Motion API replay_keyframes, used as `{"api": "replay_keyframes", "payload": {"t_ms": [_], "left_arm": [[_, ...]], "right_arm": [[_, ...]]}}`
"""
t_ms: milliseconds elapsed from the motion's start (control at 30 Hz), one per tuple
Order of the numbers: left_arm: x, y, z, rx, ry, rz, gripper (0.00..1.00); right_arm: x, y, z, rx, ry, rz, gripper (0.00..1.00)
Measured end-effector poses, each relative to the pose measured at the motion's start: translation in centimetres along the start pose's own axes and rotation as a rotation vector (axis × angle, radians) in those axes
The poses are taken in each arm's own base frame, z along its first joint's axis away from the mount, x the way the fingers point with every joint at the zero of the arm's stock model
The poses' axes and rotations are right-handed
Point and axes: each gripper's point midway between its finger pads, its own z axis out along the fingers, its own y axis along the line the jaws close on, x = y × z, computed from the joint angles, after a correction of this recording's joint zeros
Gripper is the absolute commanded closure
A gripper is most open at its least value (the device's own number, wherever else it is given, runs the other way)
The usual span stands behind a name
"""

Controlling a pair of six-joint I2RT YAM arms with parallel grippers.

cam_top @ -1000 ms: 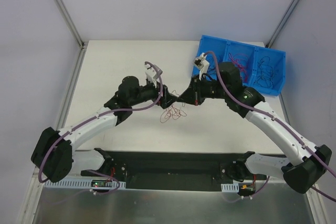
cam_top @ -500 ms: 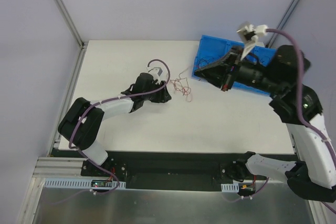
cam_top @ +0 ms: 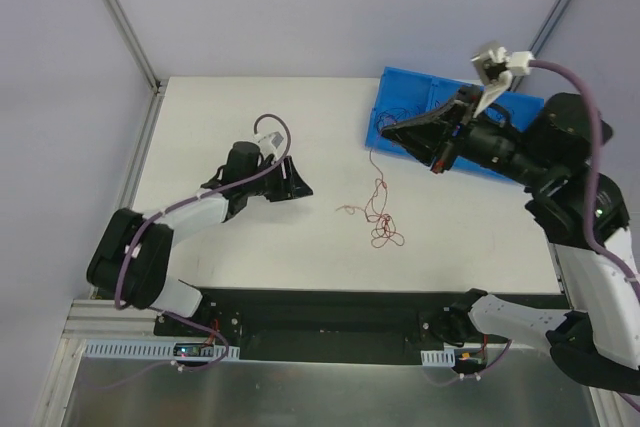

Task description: Untangle the cables

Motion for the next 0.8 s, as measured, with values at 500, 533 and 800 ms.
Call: {"api": "replay_keyframes", "payload": {"t_ms": [500,533,800], "left_arm": [[0.1,-18.2,-11.1,0.689,-0.058,0.410,0.24],[-0.1,-18.4,-11.1,0.693,-0.058,0.424,0.27],[-0.4,-17.9,-10.0,0.660,-0.027,0.439,0.27]], "right_arm": [[9.5,-2.3,1.4,-0.028,0.246,0.097,0.99],[9.4,-2.1,1.3,-0.037,0.245,0.095,1.00],[9.2,-1.1,1.0,-0.084,0.243,0.091,0.99]]}}
